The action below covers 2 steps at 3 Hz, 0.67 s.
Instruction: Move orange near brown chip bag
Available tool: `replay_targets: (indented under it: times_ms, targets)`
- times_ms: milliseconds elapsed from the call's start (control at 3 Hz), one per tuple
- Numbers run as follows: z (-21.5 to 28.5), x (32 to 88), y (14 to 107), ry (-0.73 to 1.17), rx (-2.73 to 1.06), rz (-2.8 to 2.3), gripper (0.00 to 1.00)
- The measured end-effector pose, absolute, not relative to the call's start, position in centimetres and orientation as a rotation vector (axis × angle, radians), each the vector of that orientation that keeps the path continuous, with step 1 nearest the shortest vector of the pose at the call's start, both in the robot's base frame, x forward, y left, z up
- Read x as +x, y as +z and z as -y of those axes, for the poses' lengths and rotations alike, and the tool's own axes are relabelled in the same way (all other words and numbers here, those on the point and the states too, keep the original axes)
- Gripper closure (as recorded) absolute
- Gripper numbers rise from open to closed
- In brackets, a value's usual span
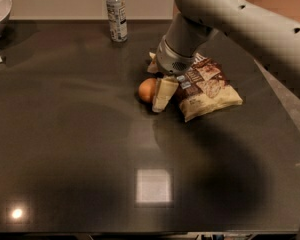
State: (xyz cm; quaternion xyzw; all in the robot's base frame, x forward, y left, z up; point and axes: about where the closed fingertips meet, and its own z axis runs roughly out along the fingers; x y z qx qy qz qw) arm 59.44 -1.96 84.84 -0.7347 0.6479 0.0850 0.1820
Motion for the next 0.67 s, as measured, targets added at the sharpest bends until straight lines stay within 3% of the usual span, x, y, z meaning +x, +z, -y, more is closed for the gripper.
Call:
replay_targets:
  times_ms: [667]
  targets:
    - [2.50,59.36,85.76,0.249,-2.068,-1.808,0.00]
